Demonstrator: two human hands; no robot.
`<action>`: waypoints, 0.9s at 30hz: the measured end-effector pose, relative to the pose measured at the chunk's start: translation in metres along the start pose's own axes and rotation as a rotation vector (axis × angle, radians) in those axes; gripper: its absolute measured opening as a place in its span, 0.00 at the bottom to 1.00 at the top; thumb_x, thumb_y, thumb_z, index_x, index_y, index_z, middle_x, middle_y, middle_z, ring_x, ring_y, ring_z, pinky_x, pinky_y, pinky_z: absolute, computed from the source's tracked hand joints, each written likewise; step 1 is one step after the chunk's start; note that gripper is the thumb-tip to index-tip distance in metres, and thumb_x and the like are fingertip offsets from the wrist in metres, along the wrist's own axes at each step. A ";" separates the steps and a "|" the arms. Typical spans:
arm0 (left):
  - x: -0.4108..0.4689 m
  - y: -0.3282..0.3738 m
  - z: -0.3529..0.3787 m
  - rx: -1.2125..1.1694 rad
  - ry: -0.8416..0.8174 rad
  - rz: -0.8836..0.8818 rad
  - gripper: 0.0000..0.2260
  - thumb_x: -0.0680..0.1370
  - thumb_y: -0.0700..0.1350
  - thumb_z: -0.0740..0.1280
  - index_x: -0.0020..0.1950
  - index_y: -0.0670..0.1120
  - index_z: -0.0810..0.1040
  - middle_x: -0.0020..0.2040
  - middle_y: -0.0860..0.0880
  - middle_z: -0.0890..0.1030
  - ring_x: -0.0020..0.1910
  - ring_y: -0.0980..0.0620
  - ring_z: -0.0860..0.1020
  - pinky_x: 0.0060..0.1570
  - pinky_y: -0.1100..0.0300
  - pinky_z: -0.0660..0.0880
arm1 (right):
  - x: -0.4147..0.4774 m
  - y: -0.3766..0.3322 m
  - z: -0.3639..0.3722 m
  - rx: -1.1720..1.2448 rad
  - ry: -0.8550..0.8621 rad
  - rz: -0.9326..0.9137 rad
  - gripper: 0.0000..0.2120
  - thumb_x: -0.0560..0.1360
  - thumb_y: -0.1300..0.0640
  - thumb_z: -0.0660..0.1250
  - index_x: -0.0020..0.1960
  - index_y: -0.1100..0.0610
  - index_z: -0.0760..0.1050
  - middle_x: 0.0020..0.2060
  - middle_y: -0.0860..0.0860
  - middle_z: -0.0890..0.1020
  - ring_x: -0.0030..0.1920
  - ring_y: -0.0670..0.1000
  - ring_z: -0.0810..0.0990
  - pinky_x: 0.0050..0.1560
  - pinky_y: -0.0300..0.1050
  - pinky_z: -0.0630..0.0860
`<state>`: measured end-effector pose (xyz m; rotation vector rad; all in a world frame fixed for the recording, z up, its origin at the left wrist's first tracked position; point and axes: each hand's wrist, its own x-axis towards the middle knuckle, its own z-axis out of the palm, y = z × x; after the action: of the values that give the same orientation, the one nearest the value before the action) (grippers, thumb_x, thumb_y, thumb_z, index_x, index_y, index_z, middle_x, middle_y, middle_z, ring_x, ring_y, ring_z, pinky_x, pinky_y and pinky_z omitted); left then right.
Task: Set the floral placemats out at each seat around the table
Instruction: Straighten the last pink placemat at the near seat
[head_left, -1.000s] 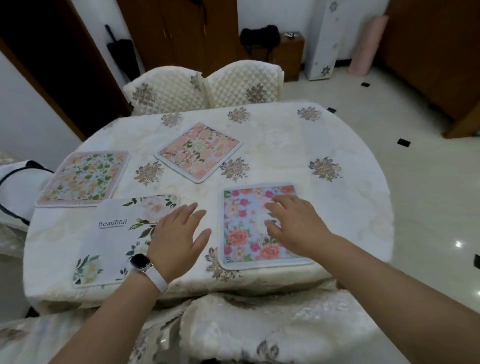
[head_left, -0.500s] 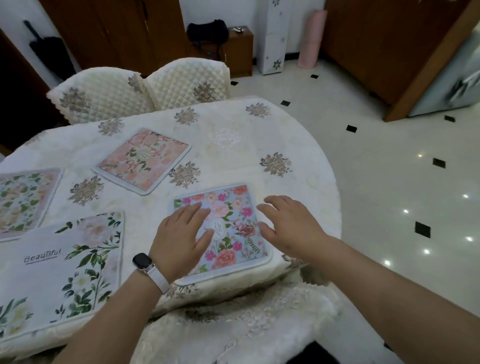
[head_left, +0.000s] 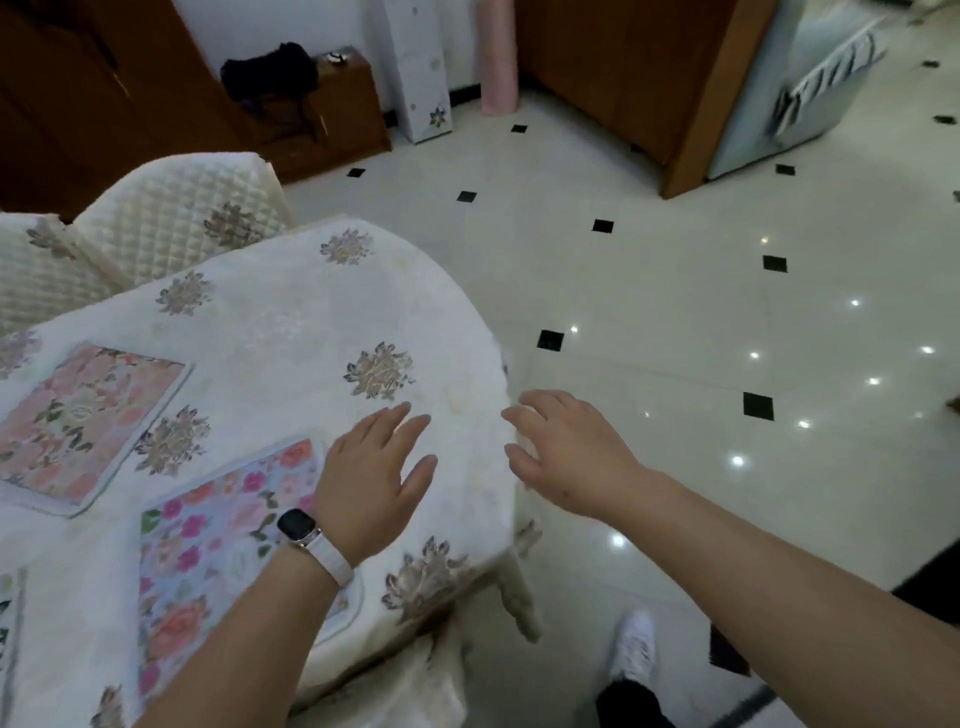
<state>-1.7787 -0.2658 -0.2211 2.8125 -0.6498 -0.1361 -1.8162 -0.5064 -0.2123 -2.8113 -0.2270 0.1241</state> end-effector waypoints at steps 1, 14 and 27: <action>0.017 0.020 0.003 -0.007 0.012 -0.007 0.25 0.78 0.60 0.52 0.70 0.51 0.70 0.72 0.48 0.70 0.69 0.44 0.68 0.65 0.44 0.67 | 0.001 0.021 -0.009 0.007 0.005 -0.004 0.27 0.76 0.43 0.49 0.70 0.53 0.69 0.69 0.54 0.70 0.69 0.56 0.66 0.66 0.53 0.63; 0.174 0.181 0.014 0.066 0.096 0.033 0.22 0.77 0.57 0.54 0.66 0.51 0.74 0.67 0.47 0.75 0.66 0.45 0.72 0.60 0.45 0.70 | 0.030 0.241 -0.111 -0.023 0.097 -0.016 0.23 0.75 0.47 0.56 0.65 0.56 0.74 0.64 0.57 0.76 0.64 0.60 0.72 0.59 0.56 0.71; 0.382 0.156 0.034 0.045 0.141 0.055 0.21 0.77 0.56 0.55 0.65 0.50 0.74 0.67 0.46 0.75 0.64 0.43 0.73 0.59 0.43 0.70 | 0.184 0.357 -0.144 -0.070 0.092 0.100 0.19 0.77 0.49 0.62 0.66 0.54 0.73 0.65 0.54 0.75 0.64 0.58 0.72 0.61 0.53 0.69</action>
<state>-1.5064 -0.5775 -0.2255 2.8113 -0.7046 0.0875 -1.5681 -0.8540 -0.2006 -2.8899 -0.0705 0.0098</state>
